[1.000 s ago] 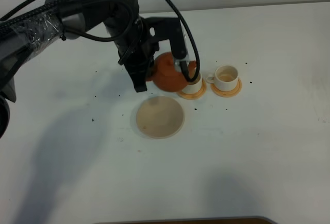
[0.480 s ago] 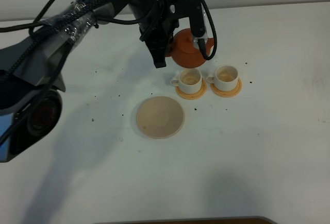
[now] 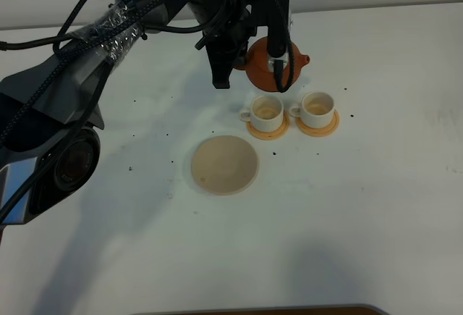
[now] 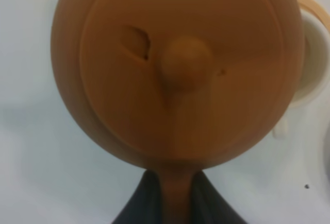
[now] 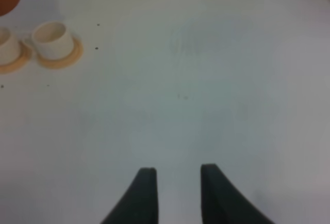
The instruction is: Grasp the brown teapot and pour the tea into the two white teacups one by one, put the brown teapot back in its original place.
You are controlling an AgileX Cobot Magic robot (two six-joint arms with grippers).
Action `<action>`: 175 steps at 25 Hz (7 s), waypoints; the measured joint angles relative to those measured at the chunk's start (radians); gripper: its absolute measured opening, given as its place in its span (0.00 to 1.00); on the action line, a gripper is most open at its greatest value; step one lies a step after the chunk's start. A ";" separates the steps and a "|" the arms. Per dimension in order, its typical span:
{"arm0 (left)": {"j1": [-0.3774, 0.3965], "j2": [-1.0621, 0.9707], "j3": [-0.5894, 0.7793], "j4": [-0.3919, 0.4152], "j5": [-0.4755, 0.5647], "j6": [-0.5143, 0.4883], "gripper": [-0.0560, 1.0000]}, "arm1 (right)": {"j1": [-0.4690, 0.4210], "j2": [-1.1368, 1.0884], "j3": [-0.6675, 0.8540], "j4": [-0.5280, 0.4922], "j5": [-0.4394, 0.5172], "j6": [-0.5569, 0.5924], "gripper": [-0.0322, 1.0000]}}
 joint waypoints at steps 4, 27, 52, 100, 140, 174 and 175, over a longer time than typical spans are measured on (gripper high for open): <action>0.000 0.000 0.000 0.000 -0.047 0.067 0.19 | 0.000 0.000 0.000 0.000 0.000 0.000 0.26; -0.001 0.070 -0.002 0.018 -0.233 0.337 0.19 | 0.000 0.000 0.000 0.000 0.000 0.000 0.26; -0.048 0.091 -0.002 0.130 -0.329 0.498 0.19 | 0.000 0.000 0.000 0.000 0.000 0.000 0.26; -0.084 0.109 -0.002 0.128 -0.464 0.842 0.19 | 0.000 0.000 0.000 0.000 0.000 0.000 0.26; -0.107 0.109 -0.002 0.233 -0.541 0.852 0.19 | 0.000 0.000 0.000 0.000 0.000 0.000 0.26; -0.130 0.109 -0.002 0.316 -0.547 0.852 0.19 | 0.000 0.000 0.000 0.000 0.000 0.000 0.26; -0.131 0.109 -0.002 0.317 -0.547 0.852 0.19 | 0.000 0.000 0.000 0.000 0.000 0.000 0.26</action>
